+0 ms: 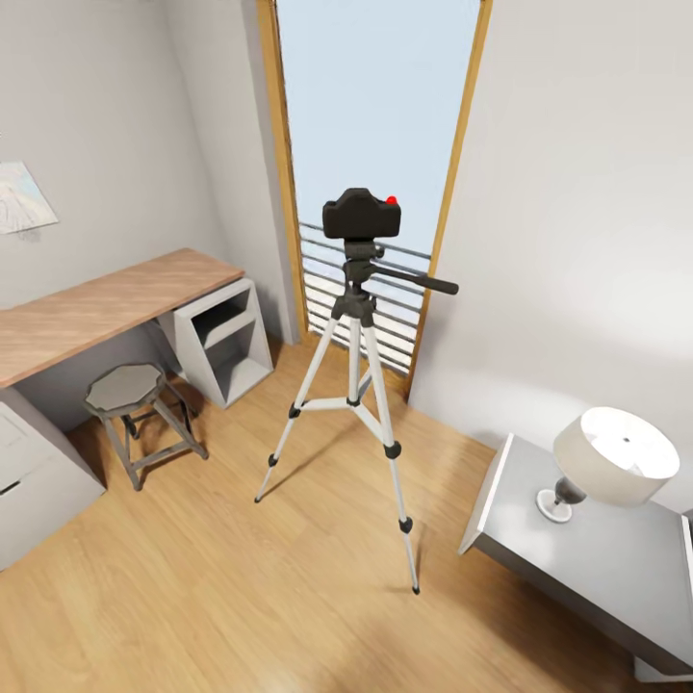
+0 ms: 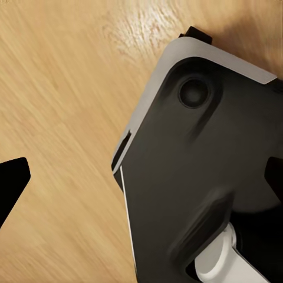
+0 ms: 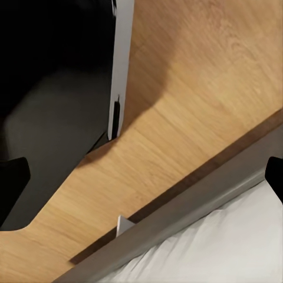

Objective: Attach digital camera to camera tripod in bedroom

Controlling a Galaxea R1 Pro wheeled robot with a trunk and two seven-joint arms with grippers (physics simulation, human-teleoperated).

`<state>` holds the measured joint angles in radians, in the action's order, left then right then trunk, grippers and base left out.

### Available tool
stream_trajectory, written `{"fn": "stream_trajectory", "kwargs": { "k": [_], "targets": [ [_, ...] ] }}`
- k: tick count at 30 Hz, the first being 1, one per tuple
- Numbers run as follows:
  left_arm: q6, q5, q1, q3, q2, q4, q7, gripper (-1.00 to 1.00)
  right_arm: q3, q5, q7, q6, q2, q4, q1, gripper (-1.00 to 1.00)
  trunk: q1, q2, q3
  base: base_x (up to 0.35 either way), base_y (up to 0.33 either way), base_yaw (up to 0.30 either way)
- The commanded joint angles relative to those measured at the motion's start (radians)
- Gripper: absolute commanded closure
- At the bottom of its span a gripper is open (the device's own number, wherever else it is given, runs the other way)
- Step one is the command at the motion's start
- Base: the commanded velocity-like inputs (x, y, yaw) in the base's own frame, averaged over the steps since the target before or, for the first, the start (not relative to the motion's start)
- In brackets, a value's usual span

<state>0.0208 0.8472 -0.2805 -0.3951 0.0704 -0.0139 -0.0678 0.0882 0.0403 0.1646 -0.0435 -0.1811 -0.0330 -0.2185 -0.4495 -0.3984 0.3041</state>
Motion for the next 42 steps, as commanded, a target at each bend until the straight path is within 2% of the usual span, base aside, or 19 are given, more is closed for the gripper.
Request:
{"fn": "stream_trajectory", "kwargs": {
  "k": [1, 42],
  "targets": [
    [0.002, 0.007, 0.0, -0.008, 0.0, -0.001, -0.004, -1.0, 0.007, 0.004, 0.002, -0.005, 0.0, -0.003, -0.001, -1.0, -0.001, -0.002, 0.0, 0.0, 0.0, 0.0],
    [0.002, 0.007, 0.0, -0.008, 0.0, -0.001, -0.005, -1.0, 0.007, 0.004, -0.001, -0.009, 0.0, -0.002, 0.016, -1.0, -0.001, -0.002, -0.066, 0.0, 0.0, 0.0]
  ]
}}
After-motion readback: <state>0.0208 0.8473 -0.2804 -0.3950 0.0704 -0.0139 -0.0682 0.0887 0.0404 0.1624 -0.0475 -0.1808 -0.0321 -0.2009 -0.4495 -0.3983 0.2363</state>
